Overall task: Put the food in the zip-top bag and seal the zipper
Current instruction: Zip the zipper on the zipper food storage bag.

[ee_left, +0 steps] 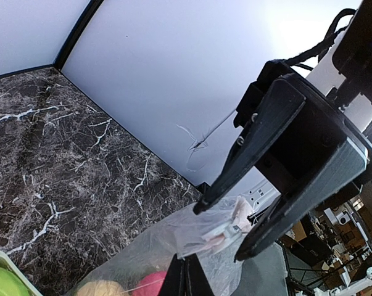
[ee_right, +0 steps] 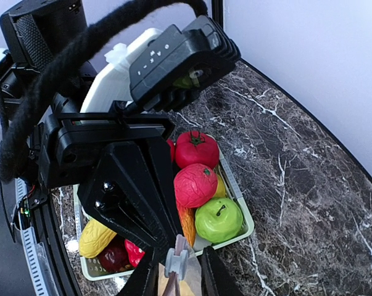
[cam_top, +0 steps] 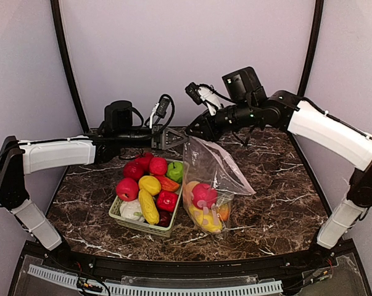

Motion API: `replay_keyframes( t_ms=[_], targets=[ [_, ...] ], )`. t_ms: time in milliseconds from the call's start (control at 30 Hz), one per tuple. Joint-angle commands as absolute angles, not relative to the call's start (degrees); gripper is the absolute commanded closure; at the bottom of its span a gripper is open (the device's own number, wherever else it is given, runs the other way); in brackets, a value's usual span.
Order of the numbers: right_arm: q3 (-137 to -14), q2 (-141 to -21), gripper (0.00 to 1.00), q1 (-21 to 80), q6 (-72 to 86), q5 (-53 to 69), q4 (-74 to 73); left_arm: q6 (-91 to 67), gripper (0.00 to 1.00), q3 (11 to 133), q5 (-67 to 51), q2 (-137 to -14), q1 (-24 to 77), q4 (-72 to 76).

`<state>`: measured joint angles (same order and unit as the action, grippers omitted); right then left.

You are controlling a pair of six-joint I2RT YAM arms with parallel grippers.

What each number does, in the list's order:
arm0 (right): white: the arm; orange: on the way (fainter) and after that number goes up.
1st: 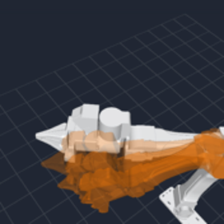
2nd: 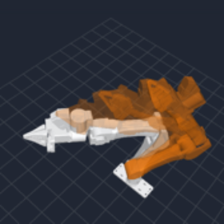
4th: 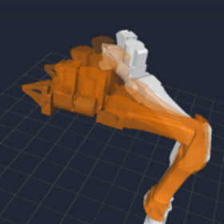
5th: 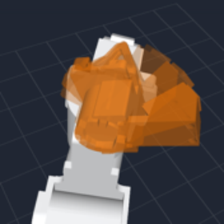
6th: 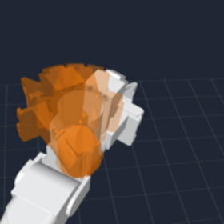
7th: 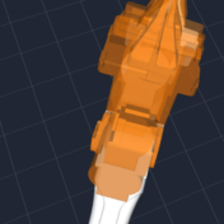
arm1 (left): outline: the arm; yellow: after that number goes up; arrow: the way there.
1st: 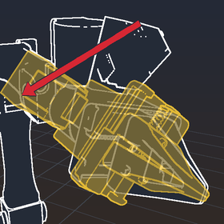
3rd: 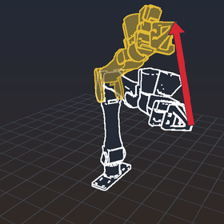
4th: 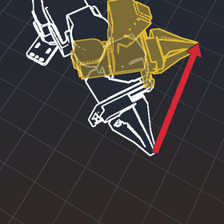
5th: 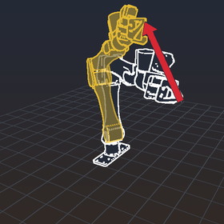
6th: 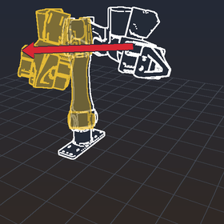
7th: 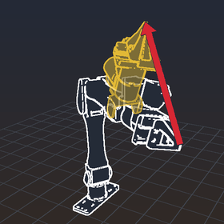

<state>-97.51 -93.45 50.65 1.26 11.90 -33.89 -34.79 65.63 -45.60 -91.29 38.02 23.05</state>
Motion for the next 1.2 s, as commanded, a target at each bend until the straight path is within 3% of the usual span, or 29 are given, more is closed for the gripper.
replay_keyframes(
  t_ms=[0, 100, 300, 467, 1133, 1167],
  targets=[
    [-99.7, -94.2, 0.81, 51.2, 0.4, 11.1, -32.7, -34.7, 0.99, 65.3, -46.3, -91.2, 37.7, 23.2],
    [-99.6, -94.3, 0.89, 51.2, 0.4, 11.4, -32.8, -34.9, 0.99, 65.2, -46.0, -91.2, 37.7, 23.2],
    [-98.7, -94.3, 0.91, 51.2, 0.4, 12.4, -33.3, -35.3, 0.99, 65.0, -45.6, -91.1, 37.7, 23.6],
    [-97.5, -93.5, 1.00, 51.2, 0.7, 11.8, -33.5, -35.1, 0.99, 64.7, -44.3, -90.7, 37.7, 23.2],
    [-87.9, -83.8, 1.00, 51.1, 4.5, 8.0, -32.1, -35.8, 0.99, 63.5, -42.4, -90.6, 37.7, 24.7],
    [-87.4, -83.6, 1.00, 51.1, 4.6, 8.5, -31.6, -35.9, 0.96, 63.5, -42.8, -90.7, 37.6, 25.2]
  ],
)
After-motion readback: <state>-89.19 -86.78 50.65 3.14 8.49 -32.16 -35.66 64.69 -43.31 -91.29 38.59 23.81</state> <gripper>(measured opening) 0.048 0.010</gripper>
